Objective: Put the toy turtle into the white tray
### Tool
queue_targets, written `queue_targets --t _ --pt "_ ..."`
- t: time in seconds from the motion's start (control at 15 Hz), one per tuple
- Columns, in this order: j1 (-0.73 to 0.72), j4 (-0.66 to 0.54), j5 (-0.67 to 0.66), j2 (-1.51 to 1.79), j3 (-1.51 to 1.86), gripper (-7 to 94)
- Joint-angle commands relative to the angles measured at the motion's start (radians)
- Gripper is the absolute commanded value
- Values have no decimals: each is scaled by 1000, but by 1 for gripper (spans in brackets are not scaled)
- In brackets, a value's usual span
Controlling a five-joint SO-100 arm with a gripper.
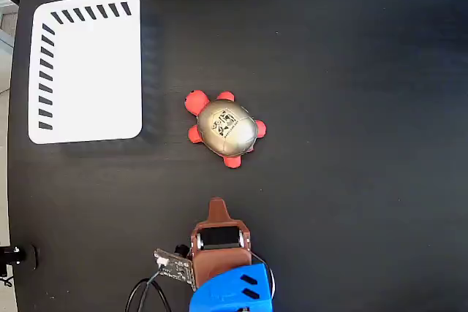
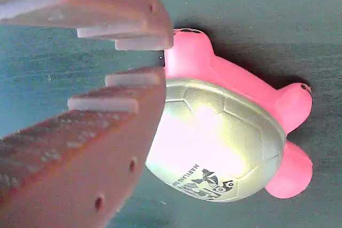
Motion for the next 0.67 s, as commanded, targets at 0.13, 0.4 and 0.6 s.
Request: queue_targets --t 0.13,0.4,0.6 --pt "-28 0 0 11 -11 0" --pt "-46 -9 -21 -8 -11 0" --pt "-29 -195 86 -285 -78 0"
